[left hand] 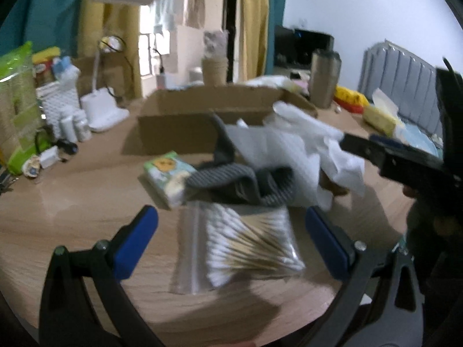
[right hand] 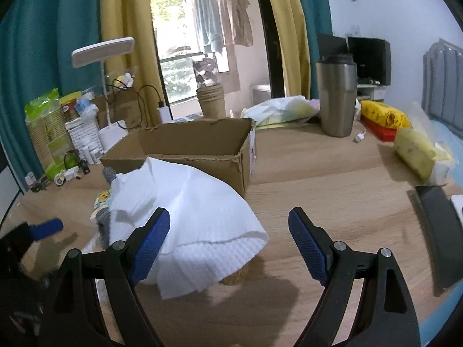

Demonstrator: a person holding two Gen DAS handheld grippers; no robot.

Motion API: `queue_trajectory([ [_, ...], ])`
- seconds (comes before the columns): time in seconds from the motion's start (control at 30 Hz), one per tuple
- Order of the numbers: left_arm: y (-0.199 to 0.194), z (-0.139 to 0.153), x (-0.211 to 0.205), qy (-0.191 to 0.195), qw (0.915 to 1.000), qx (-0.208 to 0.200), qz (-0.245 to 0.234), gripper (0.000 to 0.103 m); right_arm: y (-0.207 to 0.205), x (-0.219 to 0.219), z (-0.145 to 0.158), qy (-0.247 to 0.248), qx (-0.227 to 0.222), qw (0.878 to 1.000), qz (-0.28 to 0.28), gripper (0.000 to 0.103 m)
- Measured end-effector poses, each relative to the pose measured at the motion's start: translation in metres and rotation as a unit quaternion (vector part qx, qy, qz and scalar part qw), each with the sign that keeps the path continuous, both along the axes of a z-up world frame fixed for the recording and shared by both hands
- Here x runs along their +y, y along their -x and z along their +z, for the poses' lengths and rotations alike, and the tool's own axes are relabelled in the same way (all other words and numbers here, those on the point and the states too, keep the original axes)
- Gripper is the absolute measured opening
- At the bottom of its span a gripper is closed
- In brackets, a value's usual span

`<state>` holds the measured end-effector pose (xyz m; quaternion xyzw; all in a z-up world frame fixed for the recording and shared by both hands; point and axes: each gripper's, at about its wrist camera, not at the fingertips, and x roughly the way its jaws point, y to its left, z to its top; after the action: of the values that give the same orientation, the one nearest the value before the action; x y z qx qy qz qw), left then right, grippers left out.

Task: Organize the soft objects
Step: 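Grasp the white towel with the right tool while the left tool grasps the cotton swab bag, then carry the towel with the right tool while the left tool carries the swab bag toward the box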

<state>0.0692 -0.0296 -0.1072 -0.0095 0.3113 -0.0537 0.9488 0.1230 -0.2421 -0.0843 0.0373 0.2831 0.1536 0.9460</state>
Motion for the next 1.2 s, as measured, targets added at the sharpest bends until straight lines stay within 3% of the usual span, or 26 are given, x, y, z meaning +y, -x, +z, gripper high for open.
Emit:
queue_trajectory([
  [0.23, -0.014, -0.016, -0.017, -0.036, 0.9979, 0.049, -0.02, 0.099, -0.005, 0.009, -0.003, -0.006, 0.002, 1.0, 0.025, 0.084],
  [0.27, -0.015, -0.019, -0.02, -0.045, 0.9973, 0.055, -0.021, 0.09, -0.002, 0.01, -0.003, -0.002, -0.003, 1.0, 0.028, 0.075],
  [0.3, -0.015, -0.02, -0.023, -0.05, 0.9969, 0.057, -0.022, 0.087, 0.0, 0.013, -0.002, 0.005, -0.009, 1.0, 0.029, 0.059],
  [0.4, -0.014, -0.023, -0.026, -0.059, 0.9961, 0.061, -0.025, 0.076, 0.002, 0.018, -0.002, 0.02, -0.014, 0.999, 0.026, 0.026],
  [0.53, -0.012, -0.021, -0.027, -0.061, 0.9959, 0.059, -0.031, 0.07, 0.007, 0.019, 0.001, 0.024, -0.029, 0.999, 0.035, 0.01],
  [1.2, 0.011, 0.019, -0.006, -0.024, 0.9996, -0.004, -0.018, 0.068, 0.031, -0.01, 0.043, 0.017, -0.105, 0.994, 0.011, 0.008],
])
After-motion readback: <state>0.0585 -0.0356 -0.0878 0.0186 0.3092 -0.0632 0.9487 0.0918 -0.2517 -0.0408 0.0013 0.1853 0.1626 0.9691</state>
